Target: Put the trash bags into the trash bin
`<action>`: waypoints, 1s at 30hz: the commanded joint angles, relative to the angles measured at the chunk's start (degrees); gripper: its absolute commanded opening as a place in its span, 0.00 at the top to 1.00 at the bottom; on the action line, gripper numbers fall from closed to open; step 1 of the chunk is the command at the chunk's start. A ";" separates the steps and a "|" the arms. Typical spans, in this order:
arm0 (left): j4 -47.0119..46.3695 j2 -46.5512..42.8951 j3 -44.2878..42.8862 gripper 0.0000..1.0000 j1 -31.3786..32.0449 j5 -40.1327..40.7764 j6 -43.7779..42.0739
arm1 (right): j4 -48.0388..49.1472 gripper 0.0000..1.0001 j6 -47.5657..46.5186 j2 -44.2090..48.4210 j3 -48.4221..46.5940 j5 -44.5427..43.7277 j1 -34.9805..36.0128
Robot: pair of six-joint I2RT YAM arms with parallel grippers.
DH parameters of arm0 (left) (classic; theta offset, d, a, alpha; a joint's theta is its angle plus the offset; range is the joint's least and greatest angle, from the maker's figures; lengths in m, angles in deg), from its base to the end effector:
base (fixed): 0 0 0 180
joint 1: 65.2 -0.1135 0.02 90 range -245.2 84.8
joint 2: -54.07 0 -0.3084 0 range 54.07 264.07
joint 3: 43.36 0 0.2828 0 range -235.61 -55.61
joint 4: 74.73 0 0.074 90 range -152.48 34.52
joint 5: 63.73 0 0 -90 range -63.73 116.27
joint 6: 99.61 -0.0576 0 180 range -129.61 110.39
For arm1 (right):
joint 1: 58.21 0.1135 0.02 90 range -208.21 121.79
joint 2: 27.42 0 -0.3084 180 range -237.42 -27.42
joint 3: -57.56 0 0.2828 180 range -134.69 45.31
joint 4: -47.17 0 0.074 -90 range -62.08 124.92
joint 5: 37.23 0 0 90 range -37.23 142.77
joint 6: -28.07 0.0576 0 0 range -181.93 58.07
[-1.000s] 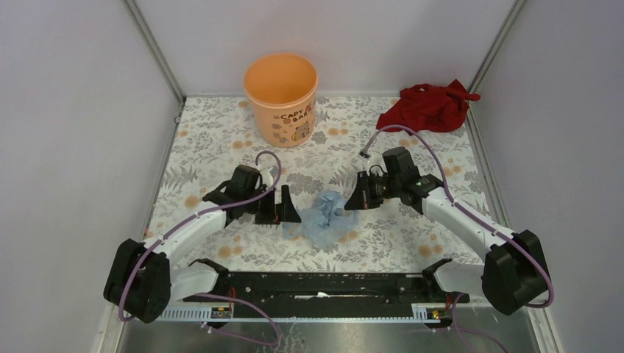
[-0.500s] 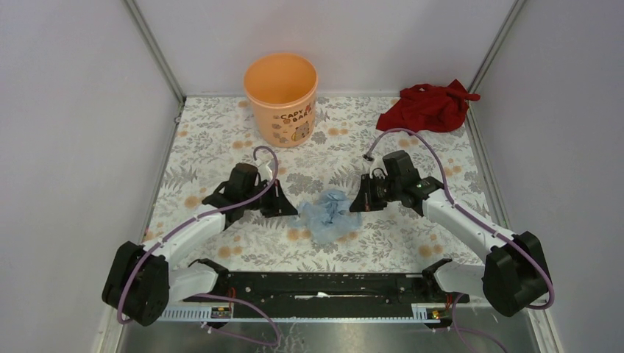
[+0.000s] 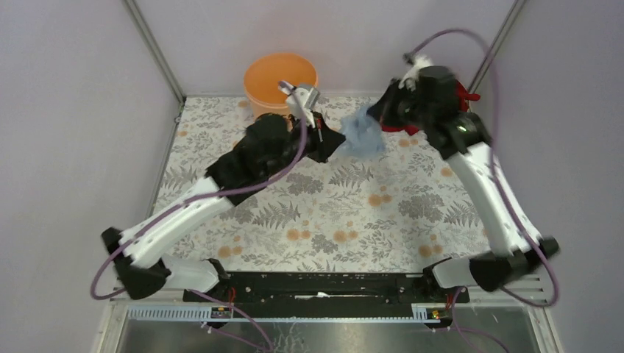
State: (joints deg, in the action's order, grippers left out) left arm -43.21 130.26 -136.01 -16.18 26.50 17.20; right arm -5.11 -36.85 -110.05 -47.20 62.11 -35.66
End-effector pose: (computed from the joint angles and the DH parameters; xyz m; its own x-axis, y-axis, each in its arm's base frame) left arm 0.2262 -0.2601 0.4589 -0.4914 -0.1220 -0.8623 0.5947 0.6764 -0.4346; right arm 0.3248 0.1450 0.4602 -0.6355 0.1890 -0.7486 -0.2635 0.8583 0.4404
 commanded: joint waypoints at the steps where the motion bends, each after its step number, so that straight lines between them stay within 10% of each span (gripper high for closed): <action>1: -7.48 -13.23 -3.49 1.00 7.75 11.95 -7.70 | 11.79 1.00 -3.93 21.73 -1.10 2.61 2.46; 4: -5.91 -14.64 8.27 1.00 7.58 17.06 -5.02 | 26.23 1.00 -4.90 34.02 22.06 5.01 2.48; 11: -11.58 -12.23 38.85 1.00 7.60 12.39 11.70 | 22.59 1.00 -0.78 24.11 56.07 7.44 2.45; 15: -12.28 -13.52 33.63 1.00 7.40 10.68 5.55 | 20.96 1.00 -2.74 26.39 45.25 2.40 2.49; 22: -3.95 -8.27 -12.28 1.00 7.55 9.10 -10.20 | 1.26 1.00 -11.38 10.77 -14.21 2.66 2.80; 26: -16.69 -17.66 0.71 1.00 7.72 10.39 -9.82 | 17.66 1.00 -9.16 22.34 0.25 7.33 2.77; 30: -8.25 -14.59 18.12 1.00 5.50 16.63 -1.06 | 25.71 1.00 -4.77 25.15 30.79 7.22 2.73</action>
State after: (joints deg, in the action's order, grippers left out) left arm -61.92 106.61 -134.48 -8.69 38.74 10.49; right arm 18.74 -45.09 -81.62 -40.40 67.40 -33.19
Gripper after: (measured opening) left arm 0.004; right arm 0.017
